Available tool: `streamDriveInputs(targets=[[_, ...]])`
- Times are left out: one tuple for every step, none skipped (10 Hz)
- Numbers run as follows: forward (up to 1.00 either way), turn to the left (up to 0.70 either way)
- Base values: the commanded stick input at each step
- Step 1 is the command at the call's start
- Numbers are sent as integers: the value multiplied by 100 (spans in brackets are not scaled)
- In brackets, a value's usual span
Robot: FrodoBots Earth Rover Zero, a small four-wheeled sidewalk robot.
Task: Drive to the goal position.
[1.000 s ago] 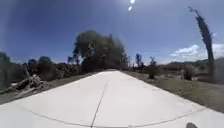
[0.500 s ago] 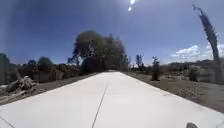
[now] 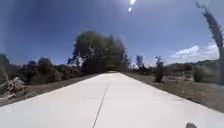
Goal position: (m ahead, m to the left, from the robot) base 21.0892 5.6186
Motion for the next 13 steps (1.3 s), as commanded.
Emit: streamDriveInputs(targets=[[70,0],[70,0],[70,0],[70,0],[70,0],[70,0],[70,0],[70,0],[70,0],[70,0],[70,0],[70,0],[70,0]])
